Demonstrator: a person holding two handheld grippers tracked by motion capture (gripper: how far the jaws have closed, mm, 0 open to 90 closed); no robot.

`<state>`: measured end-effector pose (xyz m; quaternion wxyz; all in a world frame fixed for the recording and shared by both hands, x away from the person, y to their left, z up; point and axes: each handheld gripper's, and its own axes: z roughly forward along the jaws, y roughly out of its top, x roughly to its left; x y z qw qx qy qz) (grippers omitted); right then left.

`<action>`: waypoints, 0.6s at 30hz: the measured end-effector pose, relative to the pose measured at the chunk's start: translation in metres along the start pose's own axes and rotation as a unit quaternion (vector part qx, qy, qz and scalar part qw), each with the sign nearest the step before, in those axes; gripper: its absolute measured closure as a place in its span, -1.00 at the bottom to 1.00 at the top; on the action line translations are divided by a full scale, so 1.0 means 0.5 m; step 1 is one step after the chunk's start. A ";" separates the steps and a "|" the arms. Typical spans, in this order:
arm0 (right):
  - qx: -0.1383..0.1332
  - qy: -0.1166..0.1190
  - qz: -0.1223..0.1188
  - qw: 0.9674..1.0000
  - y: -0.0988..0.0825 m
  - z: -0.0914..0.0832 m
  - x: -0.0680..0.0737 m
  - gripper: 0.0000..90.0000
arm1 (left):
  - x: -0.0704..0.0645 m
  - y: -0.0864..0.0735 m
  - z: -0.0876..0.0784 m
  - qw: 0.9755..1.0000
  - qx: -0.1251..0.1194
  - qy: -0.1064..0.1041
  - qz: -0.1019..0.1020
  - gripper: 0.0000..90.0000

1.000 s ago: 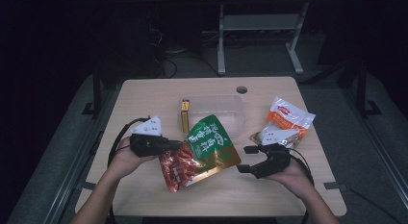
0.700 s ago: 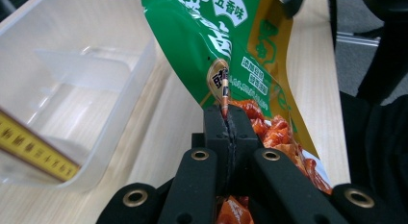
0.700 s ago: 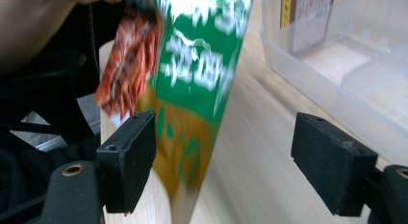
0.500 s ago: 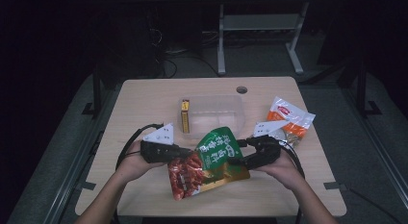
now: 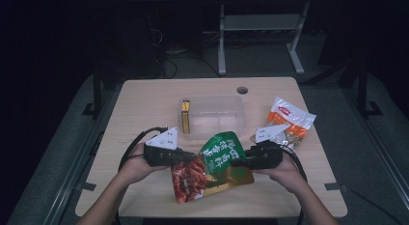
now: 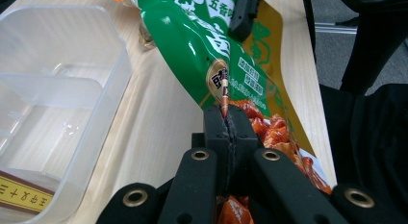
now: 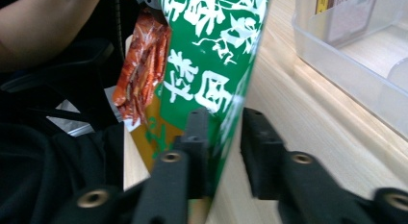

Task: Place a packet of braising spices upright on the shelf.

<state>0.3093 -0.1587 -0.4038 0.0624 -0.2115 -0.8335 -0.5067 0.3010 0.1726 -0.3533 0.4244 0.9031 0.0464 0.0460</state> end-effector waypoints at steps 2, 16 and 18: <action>-0.005 0.004 -0.004 1.000 0.001 -0.003 0.001 0.82 | 0.001 0.000 -0.001 1.000 -0.001 -0.003 0.005 0.99; -0.002 0.020 -0.008 1.000 0.003 -0.002 -0.001 1.00 | 0.002 -0.001 0.001 1.000 -0.006 -0.014 0.005 0.99; 0.000 0.026 -0.007 1.000 0.004 -0.002 0.000 1.00 | 0.008 -0.007 0.000 1.000 -0.010 -0.016 0.001 0.99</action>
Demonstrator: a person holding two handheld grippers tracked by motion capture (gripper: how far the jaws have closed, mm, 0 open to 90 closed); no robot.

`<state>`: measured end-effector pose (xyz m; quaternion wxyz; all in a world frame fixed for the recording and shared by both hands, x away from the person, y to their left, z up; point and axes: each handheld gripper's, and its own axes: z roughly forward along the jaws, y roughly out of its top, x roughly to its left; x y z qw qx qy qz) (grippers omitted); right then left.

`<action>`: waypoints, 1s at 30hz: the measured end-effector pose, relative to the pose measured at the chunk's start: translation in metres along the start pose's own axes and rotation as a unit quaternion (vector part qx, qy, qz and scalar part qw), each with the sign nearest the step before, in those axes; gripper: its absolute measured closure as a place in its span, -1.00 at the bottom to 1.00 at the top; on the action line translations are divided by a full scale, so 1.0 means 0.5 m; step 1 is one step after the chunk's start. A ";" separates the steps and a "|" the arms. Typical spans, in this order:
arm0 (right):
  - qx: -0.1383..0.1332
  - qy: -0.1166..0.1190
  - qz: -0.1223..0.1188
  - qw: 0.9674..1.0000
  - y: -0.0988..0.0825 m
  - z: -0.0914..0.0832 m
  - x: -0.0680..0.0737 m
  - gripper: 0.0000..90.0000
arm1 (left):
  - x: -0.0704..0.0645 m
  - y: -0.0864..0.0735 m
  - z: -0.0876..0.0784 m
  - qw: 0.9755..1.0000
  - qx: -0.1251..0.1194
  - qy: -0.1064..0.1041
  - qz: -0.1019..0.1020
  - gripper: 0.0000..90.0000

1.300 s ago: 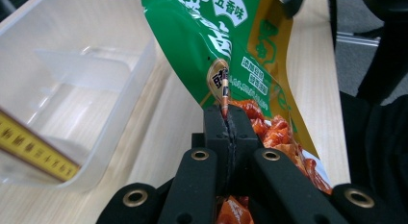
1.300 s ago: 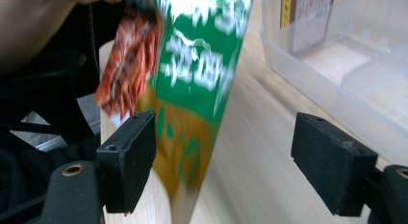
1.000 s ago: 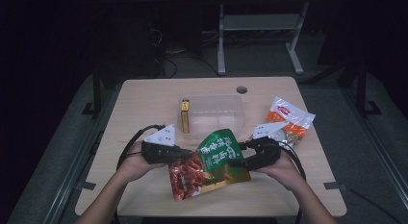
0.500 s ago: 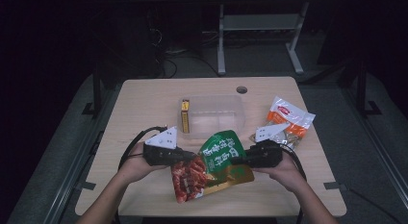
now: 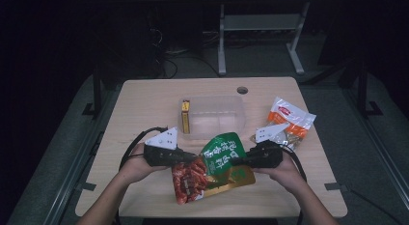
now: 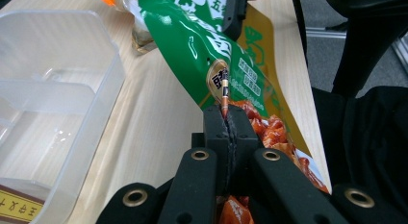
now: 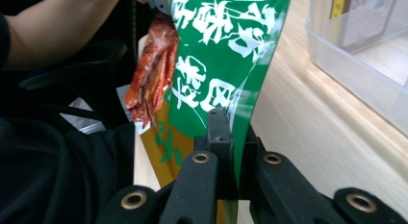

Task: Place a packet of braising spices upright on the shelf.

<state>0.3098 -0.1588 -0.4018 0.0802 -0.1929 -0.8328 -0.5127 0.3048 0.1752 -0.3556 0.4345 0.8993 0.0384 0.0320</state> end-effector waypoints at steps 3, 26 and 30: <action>-0.009 0.018 0.008 1.000 0.001 -0.002 0.002 1.00 | 0.008 -0.007 -0.002 1.000 -0.007 -0.002 -0.006 0.98; -0.039 0.014 -0.013 0.999 0.038 -0.038 0.027 1.00 | 0.027 -0.036 -0.031 0.994 -0.019 0.086 -0.058 0.25; -0.038 -0.003 -0.016 0.999 0.048 -0.053 0.035 1.00 | 0.016 -0.046 -0.031 0.994 -0.006 0.096 -0.057 0.00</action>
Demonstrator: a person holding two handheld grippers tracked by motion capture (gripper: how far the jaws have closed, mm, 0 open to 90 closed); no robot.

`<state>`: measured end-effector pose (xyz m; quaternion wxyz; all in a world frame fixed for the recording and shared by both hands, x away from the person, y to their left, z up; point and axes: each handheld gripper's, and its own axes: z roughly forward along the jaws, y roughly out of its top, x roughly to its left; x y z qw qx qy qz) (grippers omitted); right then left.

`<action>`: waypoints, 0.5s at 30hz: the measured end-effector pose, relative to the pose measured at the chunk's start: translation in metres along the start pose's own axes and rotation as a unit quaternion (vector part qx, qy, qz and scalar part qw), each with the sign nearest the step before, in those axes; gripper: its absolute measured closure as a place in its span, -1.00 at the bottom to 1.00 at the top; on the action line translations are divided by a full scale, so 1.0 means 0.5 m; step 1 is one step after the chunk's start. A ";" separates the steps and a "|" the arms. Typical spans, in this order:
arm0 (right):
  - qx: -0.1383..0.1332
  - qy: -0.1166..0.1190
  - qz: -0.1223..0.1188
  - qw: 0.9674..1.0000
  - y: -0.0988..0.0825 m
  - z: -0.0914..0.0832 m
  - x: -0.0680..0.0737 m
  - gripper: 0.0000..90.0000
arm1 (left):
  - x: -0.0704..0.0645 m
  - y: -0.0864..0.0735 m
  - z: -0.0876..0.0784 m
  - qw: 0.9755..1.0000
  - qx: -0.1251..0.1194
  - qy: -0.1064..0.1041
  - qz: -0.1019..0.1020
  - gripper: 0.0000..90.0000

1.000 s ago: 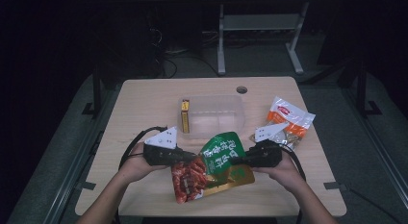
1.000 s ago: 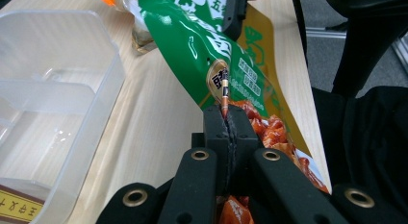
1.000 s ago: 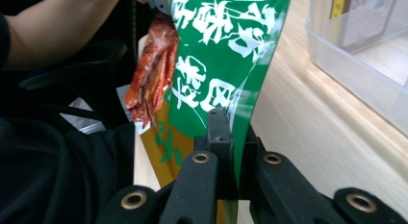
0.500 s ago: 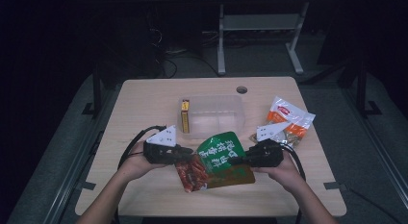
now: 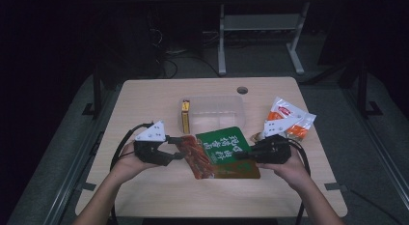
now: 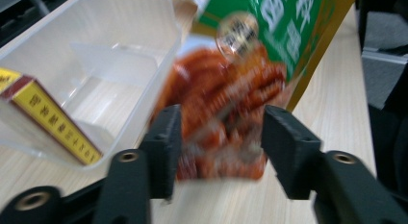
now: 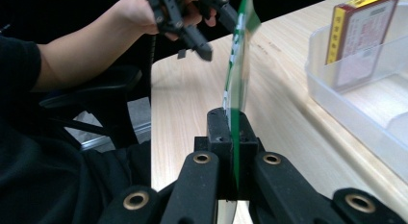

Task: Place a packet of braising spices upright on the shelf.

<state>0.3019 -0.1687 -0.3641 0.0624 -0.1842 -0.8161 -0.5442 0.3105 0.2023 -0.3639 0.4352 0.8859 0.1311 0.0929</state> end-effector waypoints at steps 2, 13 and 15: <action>0.003 -0.009 -0.005 1.000 0.008 -0.004 0.001 1.00 | -0.004 -0.013 0.001 1.000 0.013 0.009 -0.006 -0.11; 0.007 -0.052 -0.004 0.999 0.049 -0.021 -0.005 1.00 | -0.009 -0.104 0.021 0.997 0.042 0.024 -0.060 -0.56; 0.006 -0.055 -0.003 0.998 0.055 -0.025 -0.007 1.00 | -0.014 -0.112 0.022 0.997 0.040 0.021 -0.067 -0.56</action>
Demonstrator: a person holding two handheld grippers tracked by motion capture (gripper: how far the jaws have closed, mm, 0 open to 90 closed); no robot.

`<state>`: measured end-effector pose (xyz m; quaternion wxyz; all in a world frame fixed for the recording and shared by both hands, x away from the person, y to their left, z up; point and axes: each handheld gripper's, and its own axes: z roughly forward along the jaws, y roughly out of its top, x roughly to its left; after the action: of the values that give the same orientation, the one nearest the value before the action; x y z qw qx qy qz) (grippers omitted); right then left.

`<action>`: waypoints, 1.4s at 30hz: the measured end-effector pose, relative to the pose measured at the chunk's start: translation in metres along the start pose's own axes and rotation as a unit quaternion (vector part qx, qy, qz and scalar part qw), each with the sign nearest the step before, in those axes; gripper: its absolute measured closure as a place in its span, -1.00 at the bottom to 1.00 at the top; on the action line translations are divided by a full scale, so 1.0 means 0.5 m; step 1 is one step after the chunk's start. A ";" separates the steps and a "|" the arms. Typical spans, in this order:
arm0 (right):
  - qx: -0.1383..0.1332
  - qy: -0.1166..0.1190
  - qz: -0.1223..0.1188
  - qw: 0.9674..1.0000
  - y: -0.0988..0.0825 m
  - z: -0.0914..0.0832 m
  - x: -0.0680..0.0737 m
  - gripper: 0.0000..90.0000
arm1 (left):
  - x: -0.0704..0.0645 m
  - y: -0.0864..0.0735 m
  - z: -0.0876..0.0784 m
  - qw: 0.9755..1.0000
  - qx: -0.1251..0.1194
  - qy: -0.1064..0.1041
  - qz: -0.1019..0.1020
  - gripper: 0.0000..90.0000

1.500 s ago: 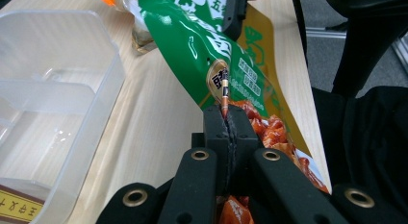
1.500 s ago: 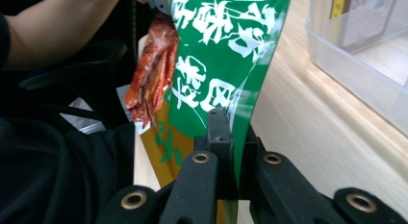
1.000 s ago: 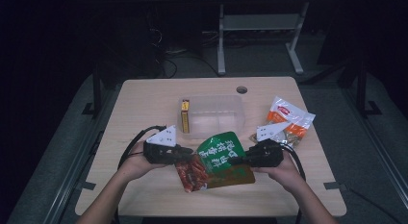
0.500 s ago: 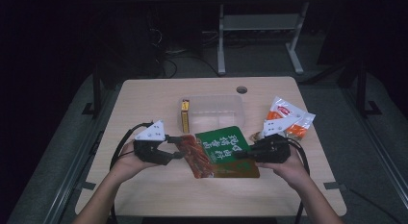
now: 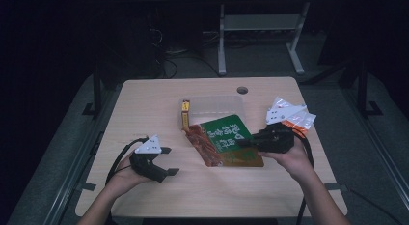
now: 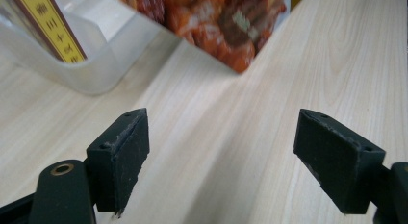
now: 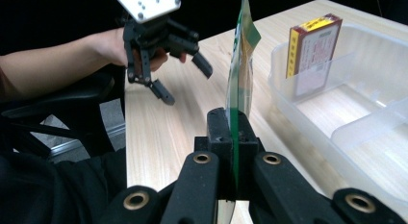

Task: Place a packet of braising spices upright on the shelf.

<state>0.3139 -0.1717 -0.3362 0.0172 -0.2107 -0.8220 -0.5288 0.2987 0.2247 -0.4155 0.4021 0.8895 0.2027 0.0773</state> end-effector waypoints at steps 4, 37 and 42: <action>-0.006 -0.006 -0.003 1.000 0.016 -0.010 -0.003 1.00 | -0.003 -0.013 0.013 1.000 0.018 -0.004 0.008 -0.56; -0.032 -0.108 0.010 0.994 0.157 -0.034 -0.094 1.00 | -0.006 -0.015 0.028 0.999 0.035 -0.019 0.016 -0.56; -0.024 -0.117 0.012 0.993 0.170 -0.018 -0.105 1.00 | -0.006 -0.015 0.027 0.999 0.033 -0.019 0.016 -0.56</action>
<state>0.3911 -0.1668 -0.2720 -0.0777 -0.2810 -0.8032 -0.5195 0.2980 0.2187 -0.4299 0.3753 0.9066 0.1831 0.0606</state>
